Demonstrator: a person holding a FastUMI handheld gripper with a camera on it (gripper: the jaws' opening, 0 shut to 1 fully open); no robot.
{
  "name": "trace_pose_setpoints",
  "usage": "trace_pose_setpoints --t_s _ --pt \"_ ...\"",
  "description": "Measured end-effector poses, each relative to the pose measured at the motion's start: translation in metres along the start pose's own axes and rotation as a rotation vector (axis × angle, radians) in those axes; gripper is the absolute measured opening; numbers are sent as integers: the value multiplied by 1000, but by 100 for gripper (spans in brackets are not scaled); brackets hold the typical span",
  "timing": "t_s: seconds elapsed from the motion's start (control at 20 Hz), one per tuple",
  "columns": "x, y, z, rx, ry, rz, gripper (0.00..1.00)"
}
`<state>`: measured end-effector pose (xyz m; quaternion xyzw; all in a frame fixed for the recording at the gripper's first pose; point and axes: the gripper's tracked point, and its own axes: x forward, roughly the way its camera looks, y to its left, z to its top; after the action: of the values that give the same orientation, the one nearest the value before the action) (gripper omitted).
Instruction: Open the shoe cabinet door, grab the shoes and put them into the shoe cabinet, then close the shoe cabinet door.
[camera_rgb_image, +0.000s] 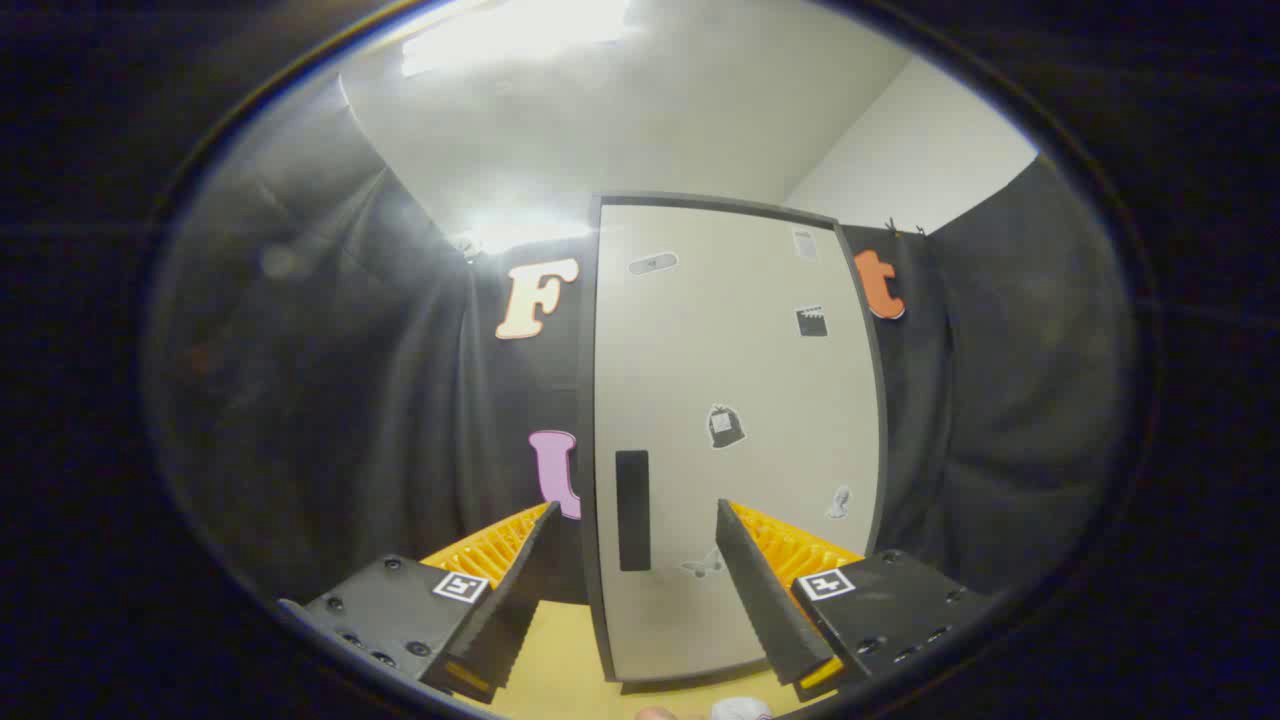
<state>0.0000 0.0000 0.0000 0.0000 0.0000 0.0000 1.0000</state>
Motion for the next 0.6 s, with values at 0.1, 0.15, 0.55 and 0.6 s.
trace_pose_setpoints --t_s 0.1,0.15,0.55,0.6 --pt "-3 8 -5 15 15 17 96" --pt "-4 10 -5 23 17 22 96" --pt "-5 18 -3 84 30 41 96" --pt "-5 15 -4 77 30 26 96"
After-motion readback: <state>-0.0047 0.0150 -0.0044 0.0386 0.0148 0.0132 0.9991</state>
